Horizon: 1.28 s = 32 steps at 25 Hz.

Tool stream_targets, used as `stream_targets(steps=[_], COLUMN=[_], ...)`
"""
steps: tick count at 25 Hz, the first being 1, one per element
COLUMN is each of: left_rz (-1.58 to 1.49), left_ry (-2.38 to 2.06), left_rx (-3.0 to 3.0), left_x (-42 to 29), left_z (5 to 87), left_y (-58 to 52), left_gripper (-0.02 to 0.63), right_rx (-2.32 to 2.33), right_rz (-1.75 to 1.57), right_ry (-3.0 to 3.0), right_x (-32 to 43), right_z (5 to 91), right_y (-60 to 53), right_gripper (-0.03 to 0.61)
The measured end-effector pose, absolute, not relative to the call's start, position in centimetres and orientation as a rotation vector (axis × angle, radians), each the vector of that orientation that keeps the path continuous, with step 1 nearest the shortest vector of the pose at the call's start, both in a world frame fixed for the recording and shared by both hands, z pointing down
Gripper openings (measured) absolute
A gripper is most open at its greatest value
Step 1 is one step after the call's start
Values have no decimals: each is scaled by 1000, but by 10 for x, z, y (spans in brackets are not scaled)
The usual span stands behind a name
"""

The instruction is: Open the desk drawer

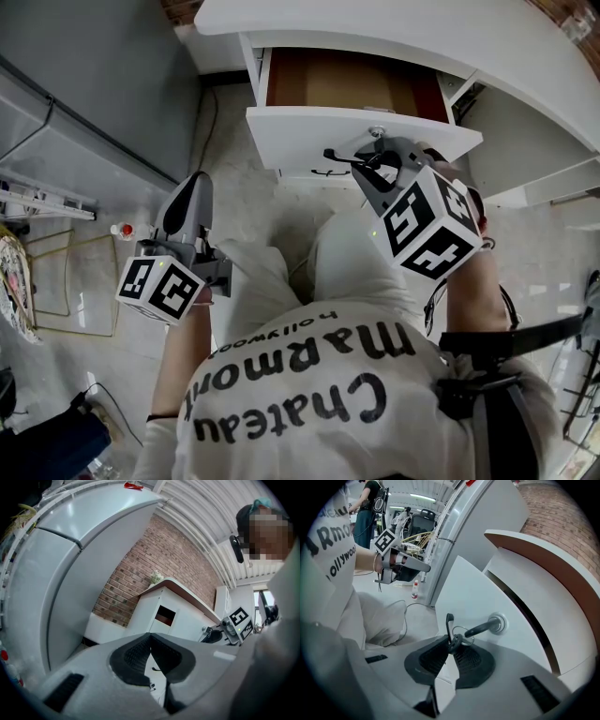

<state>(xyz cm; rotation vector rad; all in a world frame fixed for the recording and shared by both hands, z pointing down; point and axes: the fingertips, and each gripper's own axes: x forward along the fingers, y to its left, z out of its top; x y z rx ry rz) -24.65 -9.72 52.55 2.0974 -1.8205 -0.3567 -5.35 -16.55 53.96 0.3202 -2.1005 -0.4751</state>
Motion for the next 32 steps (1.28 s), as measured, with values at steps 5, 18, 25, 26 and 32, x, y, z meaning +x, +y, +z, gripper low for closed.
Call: stream_targets(steps=[5,18,25,26,32], left_rz=[-363,-368,-397,-396,-405], left_ry=[-1819,-1819,-1838,-1837,-1817], left_rx=[2100,2101,2094,2102,2144], left_x=[-244,-243,-250,-249,-241], left_z=[524,529,523,522,508], left_y=[-98,-98,-102,-104,-114], left_gripper=[15,15,15,15,15], right_rx=[316,309,307,306,286], right_rz=[-471,-469,-459,-462,-461], right_ry=[-2092,-2093,-2095,-2090,-2053], right_x=[-48,-45,-41,-40,-39], right_z=[538,540,541,542,544], right_y=[-148,-137,-123,-122,-115], right_gripper=[37,37,37,37,37])
